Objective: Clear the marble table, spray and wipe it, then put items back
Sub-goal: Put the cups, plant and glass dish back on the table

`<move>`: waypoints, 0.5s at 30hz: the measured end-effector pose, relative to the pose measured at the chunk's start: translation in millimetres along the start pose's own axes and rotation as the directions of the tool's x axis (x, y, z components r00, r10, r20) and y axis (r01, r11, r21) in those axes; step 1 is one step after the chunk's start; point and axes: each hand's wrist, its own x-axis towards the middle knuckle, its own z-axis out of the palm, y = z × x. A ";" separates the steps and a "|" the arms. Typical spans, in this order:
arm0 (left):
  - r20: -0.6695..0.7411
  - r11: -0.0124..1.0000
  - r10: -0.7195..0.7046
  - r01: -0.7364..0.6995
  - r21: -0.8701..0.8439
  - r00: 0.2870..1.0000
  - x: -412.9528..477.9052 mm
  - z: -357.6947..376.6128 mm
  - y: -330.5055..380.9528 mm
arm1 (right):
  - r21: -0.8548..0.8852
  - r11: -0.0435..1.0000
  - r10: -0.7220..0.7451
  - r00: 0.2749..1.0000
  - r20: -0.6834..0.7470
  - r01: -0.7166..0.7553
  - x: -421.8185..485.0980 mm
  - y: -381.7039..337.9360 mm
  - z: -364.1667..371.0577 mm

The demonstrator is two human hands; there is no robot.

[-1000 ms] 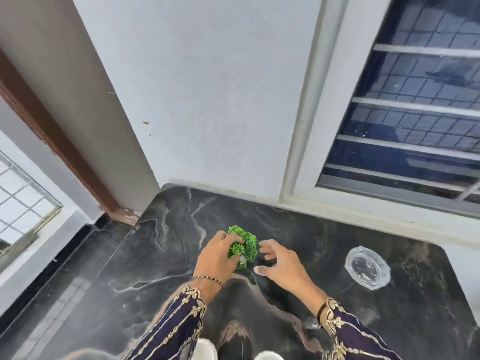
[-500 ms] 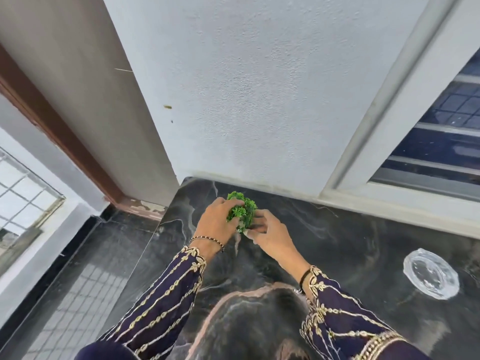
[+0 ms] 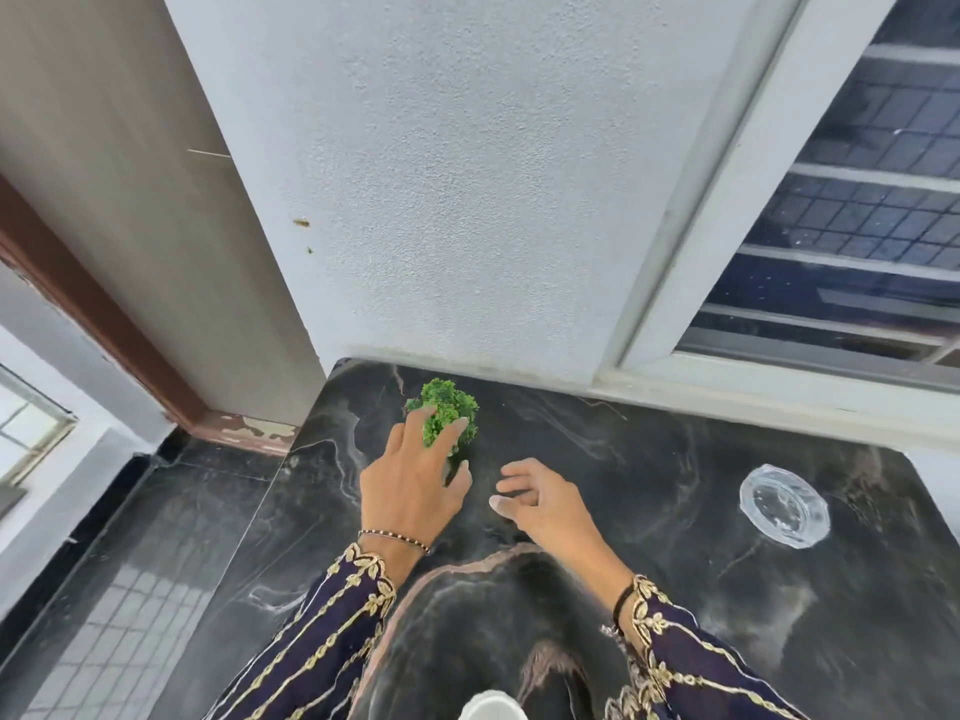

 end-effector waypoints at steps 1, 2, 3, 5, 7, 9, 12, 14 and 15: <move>-0.014 1.000 0.013 -0.013 0.010 1.000 -7.7 -1.7 2.7 | 0.000 1.000 -0.002 1.000 -0.003 0.002 -9.3 2.2 -2.9; -0.013 1.000 0.019 -0.019 0.003 1.000 -17.9 -3.3 8.0 | -0.004 1.000 -0.005 1.000 -0.011 0.005 -21.3 6.3 -7.0; -0.003 1.000 0.021 -0.021 -0.016 1.000 -28.6 -3.4 11.4 | -0.013 1.000 -0.012 1.000 -0.014 0.012 -31.7 10.9 -9.7; 0.051 0.995 0.019 -0.014 -0.100 0.999 -55.0 -4.2 20.0 | -0.028 0.999 -0.019 1.000 -0.017 0.019 -54.7 22.5 -15.1; 0.152 0.985 0.032 -0.005 -0.171 0.988 -84.8 -5.5 30.1 | -0.029 0.999 -0.027 1.000 -0.014 0.027 -77.7 35.5 -21.1; 0.262 0.979 0.030 0.024 -0.201 0.965 -110.2 -6.2 37.0 | -0.055 0.998 -0.037 0.999 -0.018 0.036 -95.8 46.3 -28.6; 0.368 0.985 -0.003 0.067 -0.161 0.930 -147.9 -8.4 44.4 | -0.105 0.994 -0.029 1.000 -0.008 0.028 -128.5 65.2 -37.5; 0.426 0.989 -0.051 0.105 -0.103 0.903 -170.8 -10.7 51.4 | -0.223 0.974 -0.045 0.999 0.002 0.044 -148.2 78.1 -41.8; 0.478 0.988 -0.090 0.139 -0.069 0.874 -183.1 -13.2 55.9 | -0.287 0.957 -0.056 0.998 -0.007 0.051 -162.2 84.0 -42.8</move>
